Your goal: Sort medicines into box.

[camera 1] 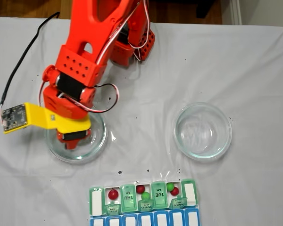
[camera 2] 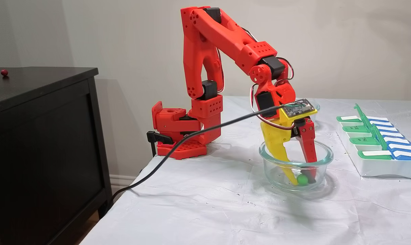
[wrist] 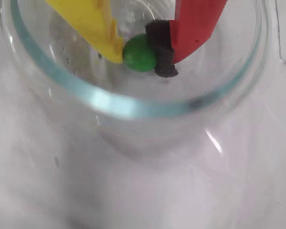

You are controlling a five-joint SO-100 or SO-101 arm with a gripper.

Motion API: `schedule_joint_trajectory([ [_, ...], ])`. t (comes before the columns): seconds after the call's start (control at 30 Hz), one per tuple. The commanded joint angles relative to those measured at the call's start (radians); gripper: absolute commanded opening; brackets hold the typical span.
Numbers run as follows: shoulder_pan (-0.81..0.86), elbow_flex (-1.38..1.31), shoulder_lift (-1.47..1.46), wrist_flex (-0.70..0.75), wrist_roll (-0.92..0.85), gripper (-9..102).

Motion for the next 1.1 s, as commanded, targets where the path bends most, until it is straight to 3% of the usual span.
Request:
schedule_joint_trajectory([
  [0.0,-0.071,0.012,0.405,0.040,0.052,0],
  [0.2,-0.215,0.009,0.675,0.057,0.210,0],
  [0.5,-0.322,-0.011,0.387,-0.235,0.376,0],
  [0.9,-0.334,-0.215,0.130,-0.242,0.410,0],
  [1.07,-0.345,-0.198,0.092,-0.322,0.402,0],
])
